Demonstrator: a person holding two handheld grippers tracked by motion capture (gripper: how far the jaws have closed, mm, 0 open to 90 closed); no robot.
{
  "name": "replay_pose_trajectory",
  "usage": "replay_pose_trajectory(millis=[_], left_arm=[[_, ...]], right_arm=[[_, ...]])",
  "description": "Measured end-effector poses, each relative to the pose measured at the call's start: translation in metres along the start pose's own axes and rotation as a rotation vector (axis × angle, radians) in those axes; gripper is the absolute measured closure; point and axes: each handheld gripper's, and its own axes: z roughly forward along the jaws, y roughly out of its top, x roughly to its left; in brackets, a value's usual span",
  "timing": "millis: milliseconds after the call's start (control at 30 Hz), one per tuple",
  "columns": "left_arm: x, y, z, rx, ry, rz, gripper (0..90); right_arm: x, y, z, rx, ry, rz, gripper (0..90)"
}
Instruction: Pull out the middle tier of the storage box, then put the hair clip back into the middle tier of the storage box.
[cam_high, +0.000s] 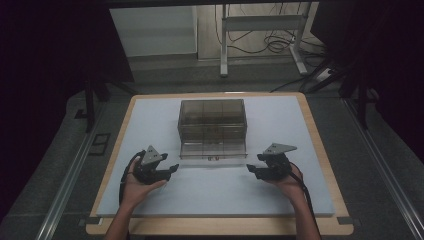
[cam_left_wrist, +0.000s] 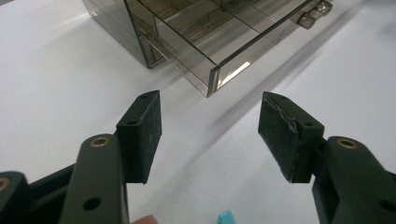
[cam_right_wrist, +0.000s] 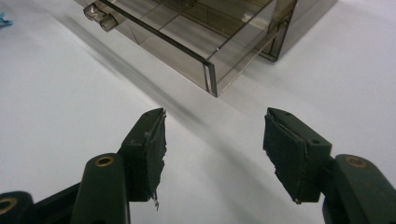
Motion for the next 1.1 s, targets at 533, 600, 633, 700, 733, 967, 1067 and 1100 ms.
replay_pose_trajectory(millis=[533, 600, 633, 700, 733, 967, 1067, 1100], left_arm=[[-0.001, 0.002, -0.015, 0.062, -0.004, 0.009, 33.3], [-0.002, 0.001, -0.016, 0.072, -0.004, 0.012, 33.2], [-0.002, 0.001, -0.017, 0.075, -0.001, 0.014, 33.1], [-0.002, -0.001, -0.019, 0.09, 0.004, 0.021, 33.0], [-0.002, -0.001, -0.019, 0.09, 0.004, 0.021, 33.0], [-0.003, -0.006, -0.026, 0.114, 0.019, 0.014, 33.0], [-0.004, -0.007, -0.027, 0.126, 0.017, 0.017, 33.5], [-0.004, -0.008, -0.026, 0.127, 0.015, 0.012, 33.8]], right_arm=[[0.0, -0.005, -0.006, 0.004, -0.001, 0.022, 35.9], [0.0, -0.006, -0.007, 0.008, -0.003, 0.022, 35.9], [0.0, -0.007, -0.007, 0.007, -0.003, 0.02, 35.9], [-0.001, -0.008, -0.008, 0.01, -0.005, 0.021, 35.9], [-0.001, -0.008, -0.008, 0.01, -0.005, 0.021, 35.9], [-0.003, -0.012, -0.011, 0.013, -0.01, 0.023, 35.9], [-0.003, -0.012, -0.012, 0.012, -0.013, 0.025, 35.9], [-0.003, -0.012, -0.012, 0.012, -0.013, 0.025, 35.9]])
